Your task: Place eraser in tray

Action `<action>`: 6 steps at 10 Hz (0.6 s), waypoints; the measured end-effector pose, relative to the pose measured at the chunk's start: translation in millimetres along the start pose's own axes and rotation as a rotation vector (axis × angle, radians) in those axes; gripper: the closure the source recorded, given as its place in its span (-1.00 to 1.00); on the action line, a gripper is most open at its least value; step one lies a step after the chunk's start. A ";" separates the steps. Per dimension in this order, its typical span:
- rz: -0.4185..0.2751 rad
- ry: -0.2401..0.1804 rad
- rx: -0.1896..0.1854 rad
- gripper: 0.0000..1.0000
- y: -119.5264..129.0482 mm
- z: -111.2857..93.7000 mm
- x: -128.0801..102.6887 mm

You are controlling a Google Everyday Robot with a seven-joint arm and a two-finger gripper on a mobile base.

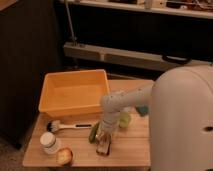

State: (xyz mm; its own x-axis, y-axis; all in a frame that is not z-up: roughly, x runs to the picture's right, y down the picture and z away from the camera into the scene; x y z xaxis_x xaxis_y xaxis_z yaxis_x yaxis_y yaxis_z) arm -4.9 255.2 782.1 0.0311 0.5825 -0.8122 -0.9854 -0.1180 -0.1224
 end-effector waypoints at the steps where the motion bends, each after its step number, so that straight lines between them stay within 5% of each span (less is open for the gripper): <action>1: -0.006 0.004 -0.008 0.69 2.8 -4.9 -0.8; 6: -0.088 0.019 -0.083 0.71 22.7 -76.9 2.9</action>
State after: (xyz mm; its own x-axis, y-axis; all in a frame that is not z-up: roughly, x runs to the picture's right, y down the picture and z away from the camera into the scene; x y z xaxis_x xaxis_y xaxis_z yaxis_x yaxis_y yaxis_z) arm -14.3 192.4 733.1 0.1204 0.5784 -0.8068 -0.9617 -0.1337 -0.2393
